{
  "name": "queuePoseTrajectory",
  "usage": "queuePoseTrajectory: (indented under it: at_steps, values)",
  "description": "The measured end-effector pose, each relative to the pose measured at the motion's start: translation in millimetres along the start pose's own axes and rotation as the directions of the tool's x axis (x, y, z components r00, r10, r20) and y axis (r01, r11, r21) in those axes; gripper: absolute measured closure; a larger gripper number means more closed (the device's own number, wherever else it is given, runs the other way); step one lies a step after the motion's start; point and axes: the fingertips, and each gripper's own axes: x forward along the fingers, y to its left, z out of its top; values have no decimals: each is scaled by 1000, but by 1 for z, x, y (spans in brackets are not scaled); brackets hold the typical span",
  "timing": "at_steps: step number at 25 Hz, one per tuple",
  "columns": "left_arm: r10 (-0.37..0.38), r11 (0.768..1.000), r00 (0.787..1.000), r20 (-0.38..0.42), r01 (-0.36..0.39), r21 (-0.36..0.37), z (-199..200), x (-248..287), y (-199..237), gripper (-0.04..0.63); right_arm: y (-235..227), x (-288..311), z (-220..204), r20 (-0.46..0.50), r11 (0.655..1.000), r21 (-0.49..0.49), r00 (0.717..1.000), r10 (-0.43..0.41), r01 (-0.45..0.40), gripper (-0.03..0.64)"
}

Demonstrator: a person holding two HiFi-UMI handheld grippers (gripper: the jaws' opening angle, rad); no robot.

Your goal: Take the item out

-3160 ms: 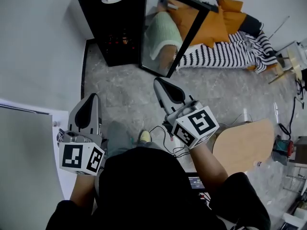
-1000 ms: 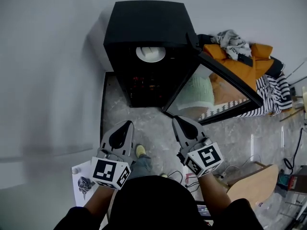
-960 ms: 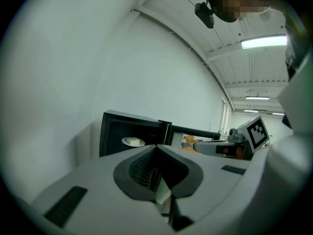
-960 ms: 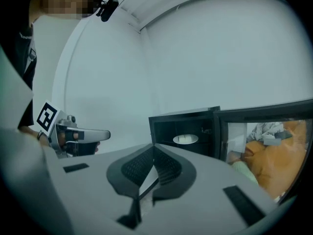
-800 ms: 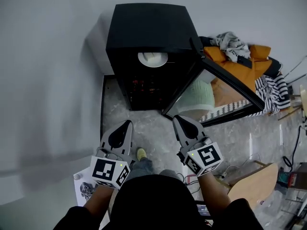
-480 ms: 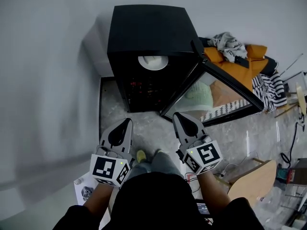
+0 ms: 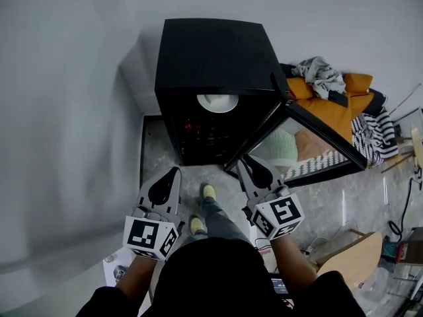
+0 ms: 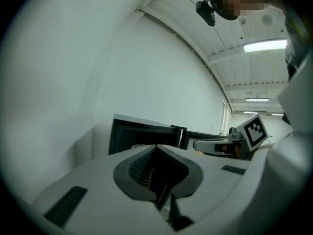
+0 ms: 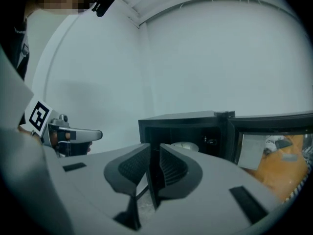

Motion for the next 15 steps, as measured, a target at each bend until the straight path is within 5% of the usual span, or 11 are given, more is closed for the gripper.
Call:
queuePoseTrajectory:
  at_steps: [15]
  values:
    - [7,999,996,-88,-2,50,-3,93,18,588,-86,104,-37,-69,952,307,998,0,21,509]
